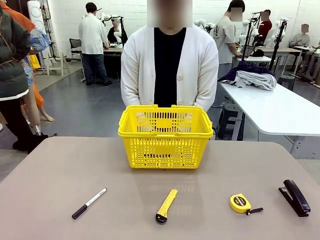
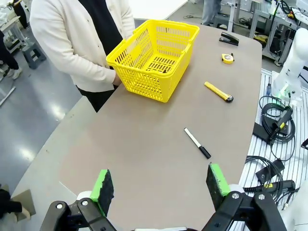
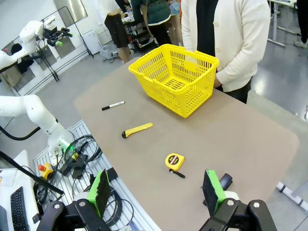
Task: Place the items the person wants into the basket.
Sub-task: Pick up the item the person points to and place it in the Market Basket.
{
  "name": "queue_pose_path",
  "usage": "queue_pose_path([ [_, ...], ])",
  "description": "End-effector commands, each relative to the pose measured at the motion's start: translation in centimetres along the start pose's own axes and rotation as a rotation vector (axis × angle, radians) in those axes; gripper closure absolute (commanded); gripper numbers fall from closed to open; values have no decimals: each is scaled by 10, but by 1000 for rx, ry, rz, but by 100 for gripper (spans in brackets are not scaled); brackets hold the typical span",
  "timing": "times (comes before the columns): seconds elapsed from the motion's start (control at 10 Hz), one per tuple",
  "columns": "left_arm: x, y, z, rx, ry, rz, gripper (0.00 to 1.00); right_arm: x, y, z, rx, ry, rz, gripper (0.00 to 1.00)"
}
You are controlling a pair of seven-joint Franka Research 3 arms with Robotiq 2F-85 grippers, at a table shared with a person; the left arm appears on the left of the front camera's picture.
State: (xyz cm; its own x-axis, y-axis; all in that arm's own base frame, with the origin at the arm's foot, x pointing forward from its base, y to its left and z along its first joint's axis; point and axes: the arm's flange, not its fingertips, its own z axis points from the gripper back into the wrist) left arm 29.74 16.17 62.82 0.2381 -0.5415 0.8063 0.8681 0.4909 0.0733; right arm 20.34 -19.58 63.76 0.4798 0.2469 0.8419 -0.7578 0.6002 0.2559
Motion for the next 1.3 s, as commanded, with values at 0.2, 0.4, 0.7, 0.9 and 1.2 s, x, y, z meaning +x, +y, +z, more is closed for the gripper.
queue_pose_path([
  [0.2,1,0,1,2,2,-2,0,2,-1,0,13,-20,11,0],
  [0.4,1,0,1,2,2,-2,0,2,-1,0,13,-20,11,0],
  [0.7,1,0,1,2,2,-2,0,2,-1,0,13,-20,11,0],
  [0.9,1,0,1,2,2,-2,0,2,-1,0,13,-20,11,0],
  [1.2,1,0,1,2,2,-2,0,2,-1,0,13,-20,11,0],
])
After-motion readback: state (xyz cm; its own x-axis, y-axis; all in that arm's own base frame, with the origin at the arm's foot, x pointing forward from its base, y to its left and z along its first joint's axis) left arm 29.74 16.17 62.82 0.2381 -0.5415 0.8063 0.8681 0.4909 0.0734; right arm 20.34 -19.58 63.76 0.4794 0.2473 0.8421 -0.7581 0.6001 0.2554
